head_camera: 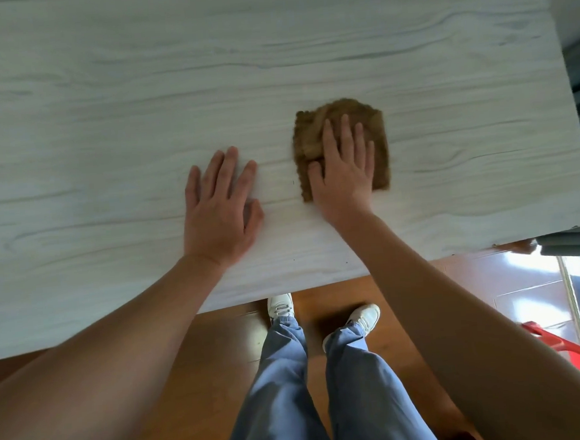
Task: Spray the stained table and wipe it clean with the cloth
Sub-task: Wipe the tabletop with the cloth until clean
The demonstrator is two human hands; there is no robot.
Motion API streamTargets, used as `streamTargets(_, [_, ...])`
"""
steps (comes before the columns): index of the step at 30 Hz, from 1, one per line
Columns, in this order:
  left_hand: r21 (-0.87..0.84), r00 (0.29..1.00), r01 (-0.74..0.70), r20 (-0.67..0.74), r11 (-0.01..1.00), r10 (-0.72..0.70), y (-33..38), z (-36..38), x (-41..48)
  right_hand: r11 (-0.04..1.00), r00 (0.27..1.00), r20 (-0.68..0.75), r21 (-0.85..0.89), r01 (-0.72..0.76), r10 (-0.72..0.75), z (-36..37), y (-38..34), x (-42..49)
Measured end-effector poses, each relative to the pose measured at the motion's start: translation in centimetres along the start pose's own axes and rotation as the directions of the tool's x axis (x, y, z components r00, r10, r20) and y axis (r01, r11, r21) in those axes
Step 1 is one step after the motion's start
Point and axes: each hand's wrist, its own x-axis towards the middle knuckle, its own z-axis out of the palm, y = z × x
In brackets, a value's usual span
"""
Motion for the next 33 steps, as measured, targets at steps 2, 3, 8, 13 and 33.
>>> streamTargets(2, [-0.003, 1.0, 0.003, 0.003, 1.0, -0.003, 0.1, 0.0, 0.0, 0.994, 0.994, 0.002, 0.012, 0.113, -0.113, 0.5, -1.7, -1.2])
streamTargets(3, [-0.003, 1.0, 0.005, 0.004, 1.0, -0.005, 0.1, -0.1, 0.0, 0.986, 0.986, 0.011, 0.009, 0.169, -0.169, 0.8, -2.2, -2.0])
streamTargets(8, [0.013, 1.0, -0.012, 0.009, 1.0, 0.011, 0.1, 0.0, 0.1, 0.957, 0.957, 0.019, 0.032, 0.288, -0.289, 1.6, -2.1, -6.9])
streamTargets(13, [0.018, 0.999, 0.014, 0.03, 1.0, -0.014, 0.2, -0.1, 0.2, 0.965, 0.964, 0.025, 0.013, 0.263, -0.264, 2.5, -1.6, -12.0])
streamTargets(33, [-0.004, 1.0, 0.019, 0.017, 1.0, -0.019, 0.8, -0.6, 0.1, 0.987, 0.987, -0.024, 0.014, -0.16, 0.161, -2.4, 14.2, -10.3])
